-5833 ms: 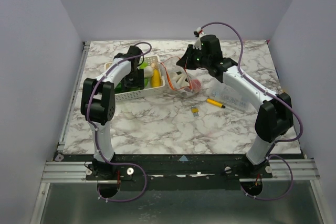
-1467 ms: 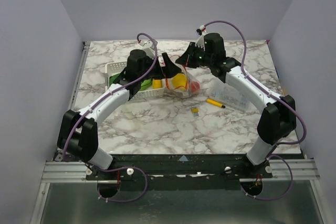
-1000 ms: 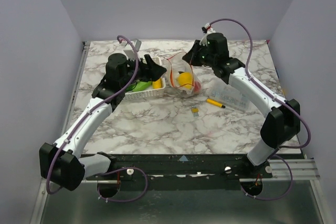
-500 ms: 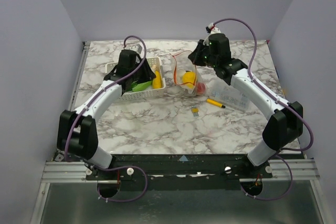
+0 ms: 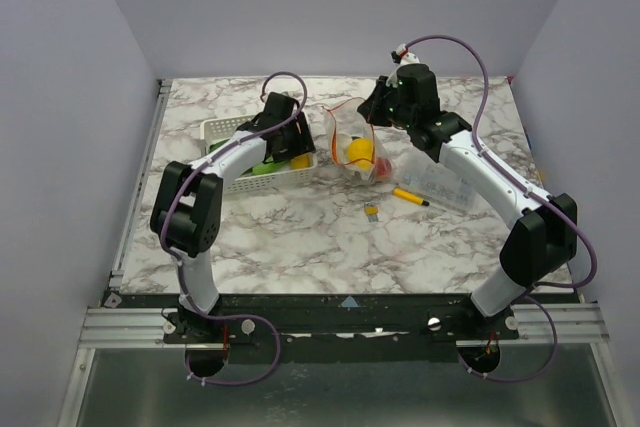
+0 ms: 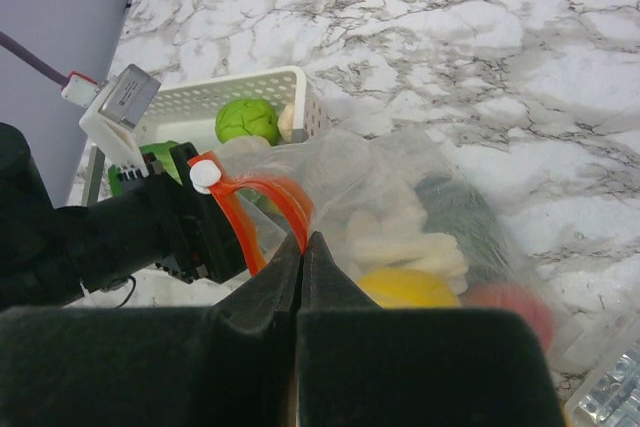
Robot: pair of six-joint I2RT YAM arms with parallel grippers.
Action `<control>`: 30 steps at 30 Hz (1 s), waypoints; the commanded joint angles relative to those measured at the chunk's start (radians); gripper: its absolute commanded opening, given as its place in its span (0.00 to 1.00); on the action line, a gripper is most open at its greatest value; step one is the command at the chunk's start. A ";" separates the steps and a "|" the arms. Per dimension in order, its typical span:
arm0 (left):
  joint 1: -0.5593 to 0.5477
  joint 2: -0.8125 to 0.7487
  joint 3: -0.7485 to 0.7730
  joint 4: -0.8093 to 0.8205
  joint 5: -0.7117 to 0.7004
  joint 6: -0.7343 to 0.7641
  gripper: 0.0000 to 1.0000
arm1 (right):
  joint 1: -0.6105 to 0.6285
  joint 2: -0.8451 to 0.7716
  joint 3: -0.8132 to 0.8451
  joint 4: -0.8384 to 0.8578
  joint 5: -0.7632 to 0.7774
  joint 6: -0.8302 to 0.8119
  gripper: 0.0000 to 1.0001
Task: Place the food in the zip-top bag and seal the zipper
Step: Pick up the fake fruit from the bin.
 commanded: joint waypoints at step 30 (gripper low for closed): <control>0.074 -0.162 -0.190 0.088 -0.105 -0.094 0.71 | -0.006 -0.001 -0.014 0.030 -0.058 0.005 0.01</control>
